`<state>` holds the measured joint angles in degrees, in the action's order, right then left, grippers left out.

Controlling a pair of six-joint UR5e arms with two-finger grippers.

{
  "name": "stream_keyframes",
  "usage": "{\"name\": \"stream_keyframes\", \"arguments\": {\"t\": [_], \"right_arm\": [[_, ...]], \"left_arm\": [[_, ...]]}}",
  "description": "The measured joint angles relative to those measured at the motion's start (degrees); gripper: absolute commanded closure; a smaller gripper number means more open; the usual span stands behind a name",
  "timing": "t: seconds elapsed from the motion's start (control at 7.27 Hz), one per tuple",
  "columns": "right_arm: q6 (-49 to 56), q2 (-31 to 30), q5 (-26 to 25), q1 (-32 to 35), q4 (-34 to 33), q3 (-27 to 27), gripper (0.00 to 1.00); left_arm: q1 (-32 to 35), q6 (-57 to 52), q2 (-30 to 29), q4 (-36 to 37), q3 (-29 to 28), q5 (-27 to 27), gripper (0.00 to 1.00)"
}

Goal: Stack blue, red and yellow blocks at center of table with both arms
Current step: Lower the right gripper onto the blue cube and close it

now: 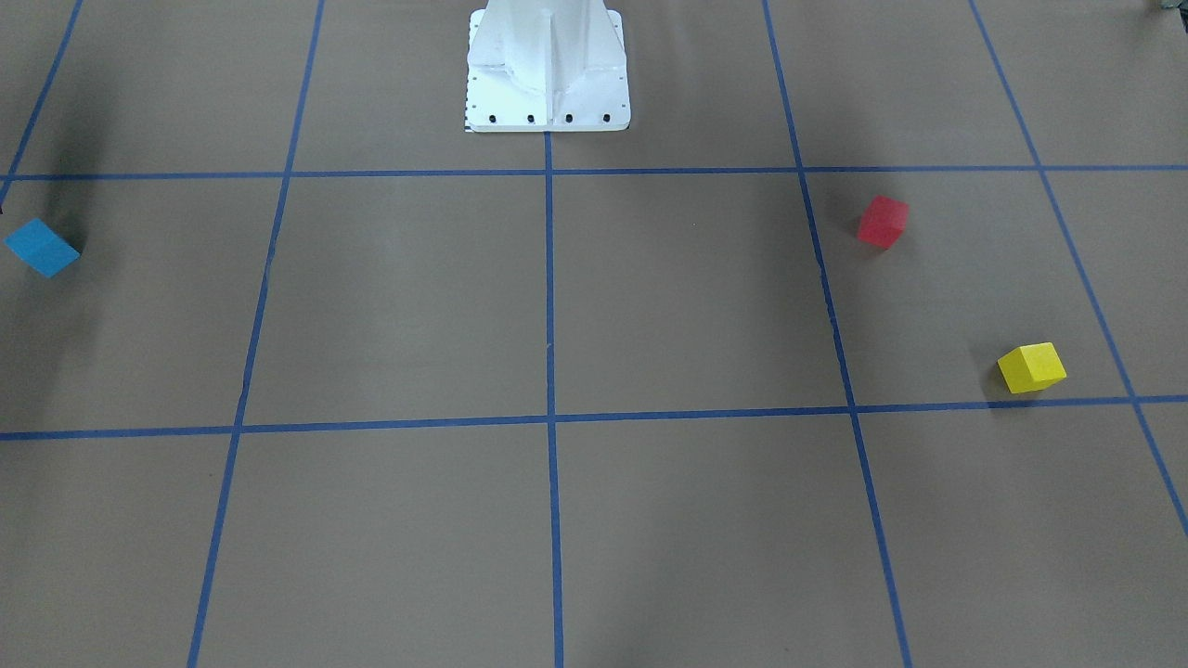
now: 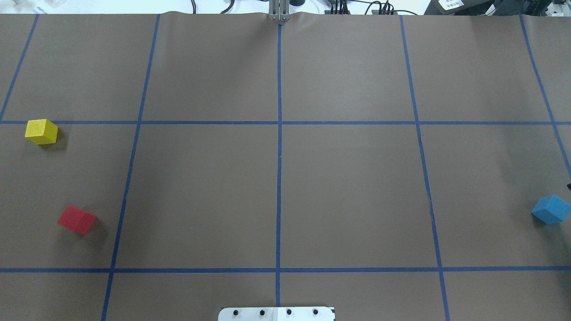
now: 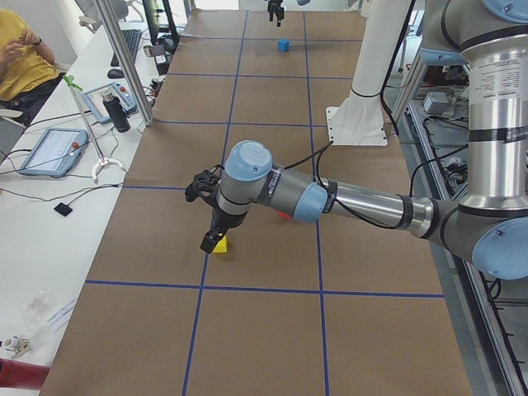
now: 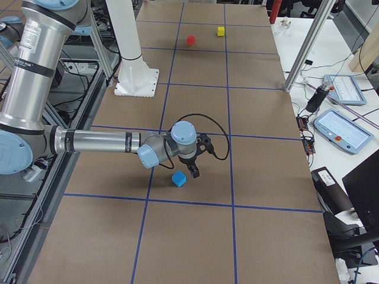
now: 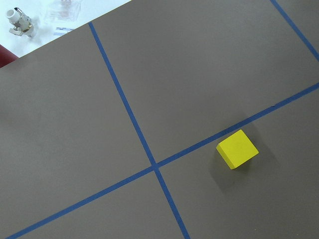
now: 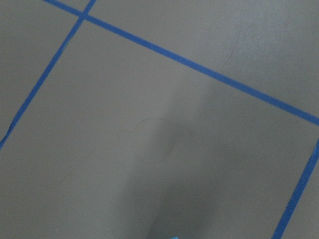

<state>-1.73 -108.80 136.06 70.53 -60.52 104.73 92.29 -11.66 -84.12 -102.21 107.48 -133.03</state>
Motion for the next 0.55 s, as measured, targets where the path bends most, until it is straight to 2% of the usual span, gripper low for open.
{"name": "stream_keyframes", "arguments": {"t": [0.55], "right_arm": [[-2.8, -1.5, -2.5, -6.5, 0.5, -1.3, 0.03]], "left_arm": [[0.0, -0.2, 0.1, 0.0, -0.2, 0.0, 0.00]]}}
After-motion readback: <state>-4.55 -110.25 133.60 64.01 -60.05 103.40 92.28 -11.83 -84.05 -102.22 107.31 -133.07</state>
